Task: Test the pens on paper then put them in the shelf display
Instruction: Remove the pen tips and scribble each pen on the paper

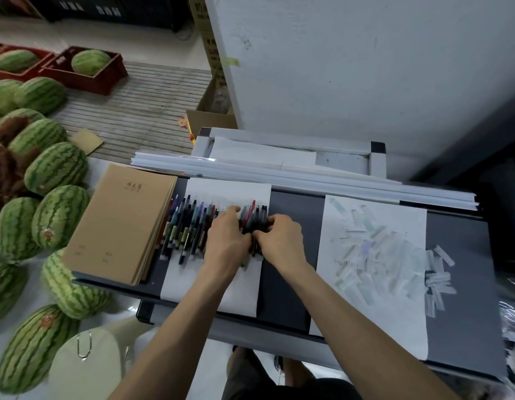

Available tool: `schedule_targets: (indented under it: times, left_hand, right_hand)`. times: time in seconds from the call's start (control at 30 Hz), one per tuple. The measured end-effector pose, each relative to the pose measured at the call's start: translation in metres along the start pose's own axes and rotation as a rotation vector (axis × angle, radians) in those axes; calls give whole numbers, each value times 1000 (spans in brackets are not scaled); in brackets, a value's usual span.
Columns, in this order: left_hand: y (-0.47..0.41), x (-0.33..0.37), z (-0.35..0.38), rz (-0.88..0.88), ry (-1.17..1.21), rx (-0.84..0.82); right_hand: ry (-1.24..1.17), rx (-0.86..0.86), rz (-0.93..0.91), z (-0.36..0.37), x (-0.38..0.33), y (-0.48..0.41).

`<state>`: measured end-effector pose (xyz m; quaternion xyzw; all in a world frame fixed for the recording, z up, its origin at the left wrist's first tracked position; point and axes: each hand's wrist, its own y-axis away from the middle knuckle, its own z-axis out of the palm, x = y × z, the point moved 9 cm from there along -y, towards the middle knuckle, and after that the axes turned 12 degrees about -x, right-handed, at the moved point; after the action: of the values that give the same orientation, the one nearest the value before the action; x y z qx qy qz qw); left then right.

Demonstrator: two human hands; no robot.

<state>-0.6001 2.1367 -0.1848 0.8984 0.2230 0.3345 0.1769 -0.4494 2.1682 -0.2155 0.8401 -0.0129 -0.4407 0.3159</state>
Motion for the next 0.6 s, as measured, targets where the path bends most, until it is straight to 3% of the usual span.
schedule_targets:
  times: [0.17,0.6]
  left_hand:
    - [7,-3,-3,41,-38,43]
    - [31,-7,-7,132,-108,70]
  right_hand:
    - [84,100,-44,-11,2,6]
    - [197,73,-128,-9,10,20]
